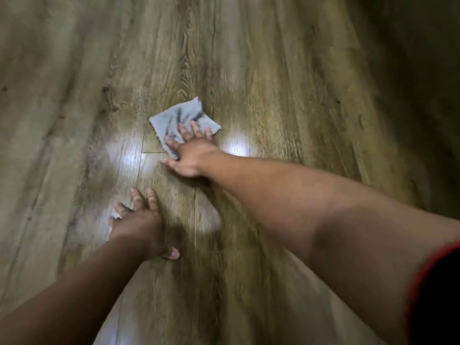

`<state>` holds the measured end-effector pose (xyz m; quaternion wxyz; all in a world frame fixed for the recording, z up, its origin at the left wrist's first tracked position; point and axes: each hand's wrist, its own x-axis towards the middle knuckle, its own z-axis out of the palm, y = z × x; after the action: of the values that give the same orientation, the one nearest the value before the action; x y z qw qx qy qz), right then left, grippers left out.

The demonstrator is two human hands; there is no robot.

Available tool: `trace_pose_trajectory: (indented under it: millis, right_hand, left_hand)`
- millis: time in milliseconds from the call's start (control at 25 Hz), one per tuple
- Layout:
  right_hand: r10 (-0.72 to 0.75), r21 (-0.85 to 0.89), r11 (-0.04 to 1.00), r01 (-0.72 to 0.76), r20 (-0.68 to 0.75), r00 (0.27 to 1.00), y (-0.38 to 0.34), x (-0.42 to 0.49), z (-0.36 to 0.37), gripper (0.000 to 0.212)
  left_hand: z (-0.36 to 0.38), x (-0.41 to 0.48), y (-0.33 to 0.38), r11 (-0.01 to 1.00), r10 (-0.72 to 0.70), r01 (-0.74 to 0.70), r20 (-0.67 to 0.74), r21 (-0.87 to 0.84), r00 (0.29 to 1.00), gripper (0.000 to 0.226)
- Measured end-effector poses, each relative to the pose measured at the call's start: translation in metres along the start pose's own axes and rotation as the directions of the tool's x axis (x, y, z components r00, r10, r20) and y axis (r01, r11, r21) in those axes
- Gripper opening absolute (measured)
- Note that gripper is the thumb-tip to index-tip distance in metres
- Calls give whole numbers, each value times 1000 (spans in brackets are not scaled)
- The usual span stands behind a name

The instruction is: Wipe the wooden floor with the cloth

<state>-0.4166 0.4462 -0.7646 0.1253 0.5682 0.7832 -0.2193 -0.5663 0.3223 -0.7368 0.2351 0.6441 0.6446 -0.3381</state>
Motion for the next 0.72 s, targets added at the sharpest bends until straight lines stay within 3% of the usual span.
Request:
trace_pose_trajectory:
  millis: [160,280,360,440,560,720]
  right_hand:
    - [-98,11,995,97,52,994,8,10,-14,69]
    - [-134,93,986,137,-42,990,50,-20,-5,61]
    - [-105,114,987,116,-94,990,93,-56,7,61]
    - [-10,111,993,25,-133,991,150,-94,16,70]
    - [268,221,950,-221,-210,940,240,-149,29,97]
    - [538,303,830,-469,-215,815,278,-183,32,72]
  left_hand:
    - [-13,-7,8,984,-37,36,3,172,999,146]
    - [-43,11,8,968,61,-31,-111,251,992,102]
    - [-60,33,-6,980,74,-48,-130,192,989,125]
    - [-58,55,-20,993,71,-58,-123,106,990,147]
    - [-40,75,-32,997,68,-73,-123,-37,990,151]
    - [-36,76,-32,994,75,-84,-124,-71,989,150]
